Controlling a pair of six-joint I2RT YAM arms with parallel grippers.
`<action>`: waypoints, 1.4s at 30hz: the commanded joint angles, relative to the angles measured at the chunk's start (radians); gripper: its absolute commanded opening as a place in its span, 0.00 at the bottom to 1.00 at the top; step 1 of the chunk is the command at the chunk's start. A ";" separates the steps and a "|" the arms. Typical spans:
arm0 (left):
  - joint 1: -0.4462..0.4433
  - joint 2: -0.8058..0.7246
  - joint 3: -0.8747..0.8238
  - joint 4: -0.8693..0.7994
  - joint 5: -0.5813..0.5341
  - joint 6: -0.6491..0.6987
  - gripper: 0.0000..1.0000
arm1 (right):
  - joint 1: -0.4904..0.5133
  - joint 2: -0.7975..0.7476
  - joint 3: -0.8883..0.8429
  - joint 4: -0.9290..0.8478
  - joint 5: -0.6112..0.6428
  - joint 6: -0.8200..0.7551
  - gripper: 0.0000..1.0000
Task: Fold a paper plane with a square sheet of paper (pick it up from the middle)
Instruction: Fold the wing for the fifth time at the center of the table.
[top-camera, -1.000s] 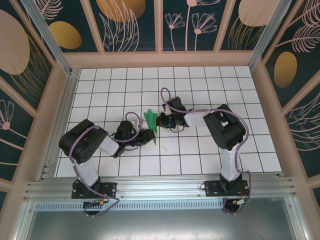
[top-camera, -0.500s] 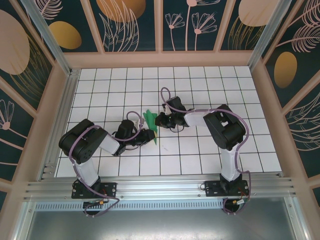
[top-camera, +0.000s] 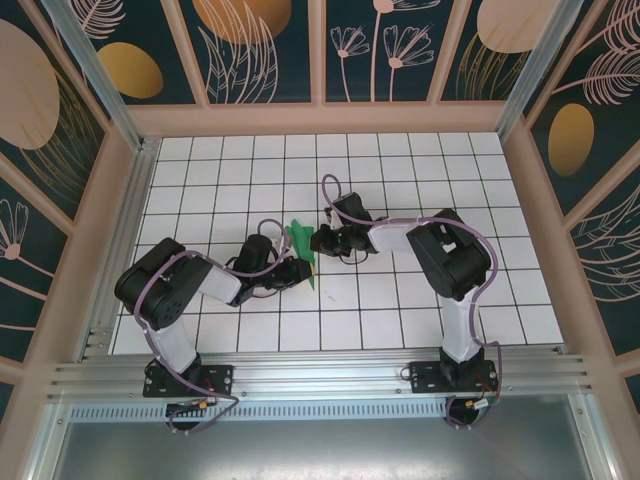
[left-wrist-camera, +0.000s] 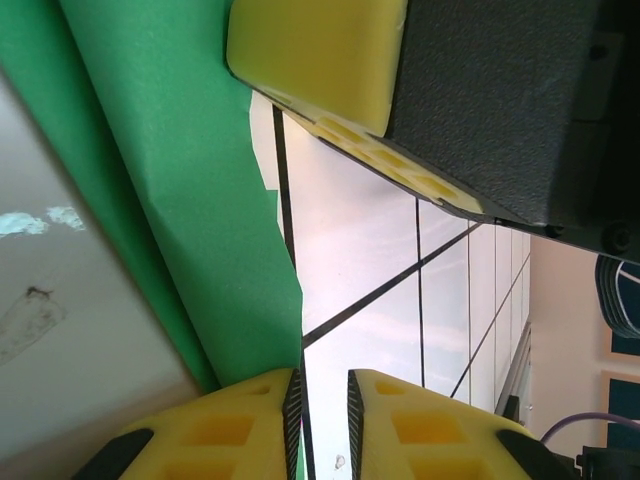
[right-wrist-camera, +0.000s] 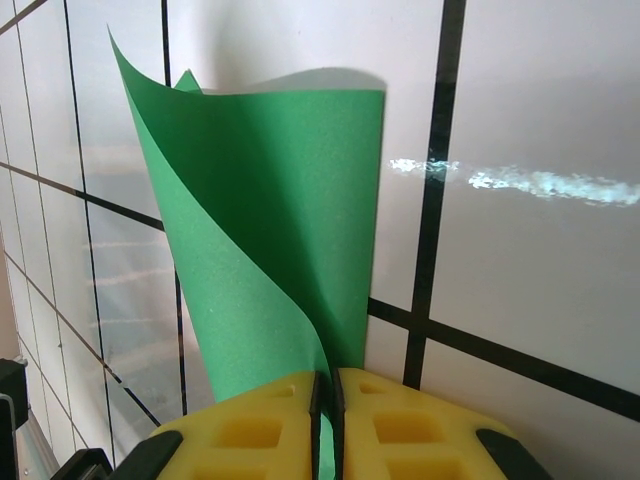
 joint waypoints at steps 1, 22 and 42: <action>-0.008 0.015 0.018 -0.124 -0.042 0.059 0.23 | -0.016 0.074 -0.016 -0.089 0.092 -0.007 0.16; -0.043 0.052 0.168 -0.529 -0.231 0.116 0.22 | -0.016 0.069 -0.002 -0.107 0.095 0.000 0.15; -0.047 0.065 0.148 -0.504 -0.219 0.167 0.09 | -0.042 -0.178 -0.034 -0.120 0.043 -0.051 0.25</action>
